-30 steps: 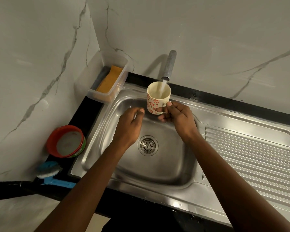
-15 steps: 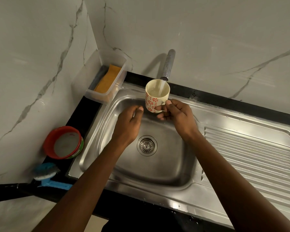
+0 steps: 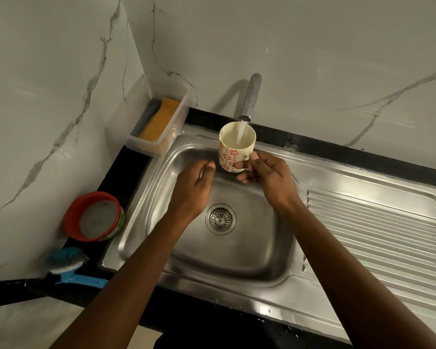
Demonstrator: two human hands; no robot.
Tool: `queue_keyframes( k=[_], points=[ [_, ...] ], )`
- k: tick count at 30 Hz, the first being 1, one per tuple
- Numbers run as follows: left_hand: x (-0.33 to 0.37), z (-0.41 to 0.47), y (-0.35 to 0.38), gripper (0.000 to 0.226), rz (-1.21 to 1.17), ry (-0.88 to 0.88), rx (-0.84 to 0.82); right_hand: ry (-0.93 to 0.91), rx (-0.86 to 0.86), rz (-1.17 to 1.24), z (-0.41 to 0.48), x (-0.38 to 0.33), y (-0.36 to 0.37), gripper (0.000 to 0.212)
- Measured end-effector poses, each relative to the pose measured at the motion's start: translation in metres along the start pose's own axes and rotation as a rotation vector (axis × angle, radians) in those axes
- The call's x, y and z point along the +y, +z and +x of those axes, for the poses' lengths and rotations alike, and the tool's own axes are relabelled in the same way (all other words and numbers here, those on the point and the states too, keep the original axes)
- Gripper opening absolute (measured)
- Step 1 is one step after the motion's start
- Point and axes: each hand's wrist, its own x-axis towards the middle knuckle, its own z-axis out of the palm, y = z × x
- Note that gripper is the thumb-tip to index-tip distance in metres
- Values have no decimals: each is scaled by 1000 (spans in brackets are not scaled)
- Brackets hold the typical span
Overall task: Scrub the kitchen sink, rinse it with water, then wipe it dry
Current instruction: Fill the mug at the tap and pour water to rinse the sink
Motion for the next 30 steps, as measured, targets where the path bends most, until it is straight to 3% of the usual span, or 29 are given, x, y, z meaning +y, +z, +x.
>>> queue_keyframes(
  k=[13, 22, 25, 30],
  points=[
    [-12, 2, 6, 31, -7, 24, -28, 8, 2, 15, -5, 1, -5, 30],
    [-30, 0, 56, 35, 105, -41, -211, 129, 65, -32, -54, 32, -54, 36],
    [-35, 6, 93, 42, 179, 61, -323, 180, 120, -74, -67, 33, -90, 36],
    [-25, 33, 162, 63, 492, 430, -491, 245, 111, -439, -65, 24, -151, 35]
  ],
)
